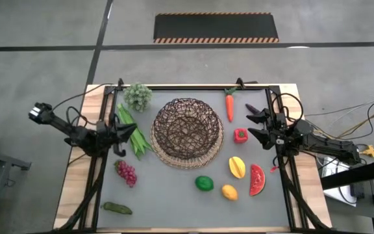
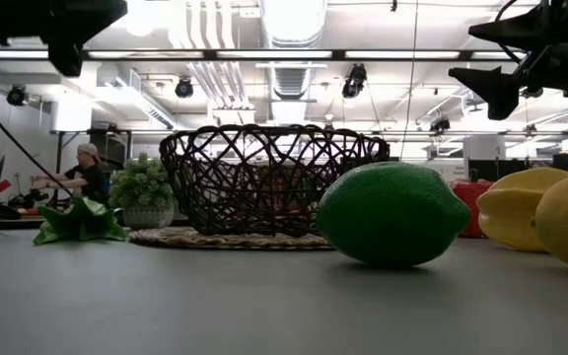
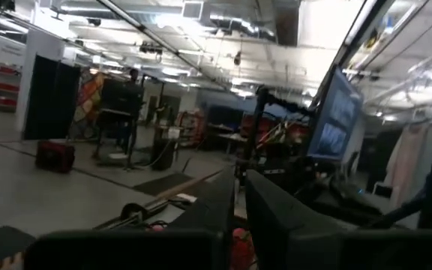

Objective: Build produce basket
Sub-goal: Put the green leaf lettuce into the basket

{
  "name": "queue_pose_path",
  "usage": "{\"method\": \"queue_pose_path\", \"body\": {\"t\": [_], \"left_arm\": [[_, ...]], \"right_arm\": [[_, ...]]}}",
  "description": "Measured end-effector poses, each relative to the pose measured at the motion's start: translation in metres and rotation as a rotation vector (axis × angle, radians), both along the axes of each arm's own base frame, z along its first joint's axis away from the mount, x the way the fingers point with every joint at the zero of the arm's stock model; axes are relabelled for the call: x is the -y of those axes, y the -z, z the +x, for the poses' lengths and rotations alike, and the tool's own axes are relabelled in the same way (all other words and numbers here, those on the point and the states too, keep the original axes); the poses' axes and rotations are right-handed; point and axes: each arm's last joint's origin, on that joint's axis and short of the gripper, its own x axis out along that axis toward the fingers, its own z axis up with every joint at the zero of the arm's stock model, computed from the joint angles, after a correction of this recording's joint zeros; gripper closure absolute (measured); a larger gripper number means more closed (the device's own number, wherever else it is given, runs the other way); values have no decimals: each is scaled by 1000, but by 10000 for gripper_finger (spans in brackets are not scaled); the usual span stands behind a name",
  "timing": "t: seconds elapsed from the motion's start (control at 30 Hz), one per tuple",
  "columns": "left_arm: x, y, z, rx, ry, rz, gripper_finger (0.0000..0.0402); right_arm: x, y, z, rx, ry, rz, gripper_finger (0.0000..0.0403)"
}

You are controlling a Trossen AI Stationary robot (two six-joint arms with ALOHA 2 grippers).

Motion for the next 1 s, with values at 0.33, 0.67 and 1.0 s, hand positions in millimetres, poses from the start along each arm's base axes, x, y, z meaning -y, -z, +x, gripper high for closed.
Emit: {"method": "queue_pose_path", "body": {"t": [0.33, 0.67, 1.0], "left_arm": [[-1, -59, 10, -249, -140, 39, 385], [-6, -99, 41, -485, -98, 49, 385], [-41, -98, 75, -1290, -113, 26, 385]], "right_arm": [[0, 0, 0, 0, 2, 0, 76], [0, 0, 0, -4, 3, -1, 76], [0, 1, 0, -16, 2, 1, 76]]}}
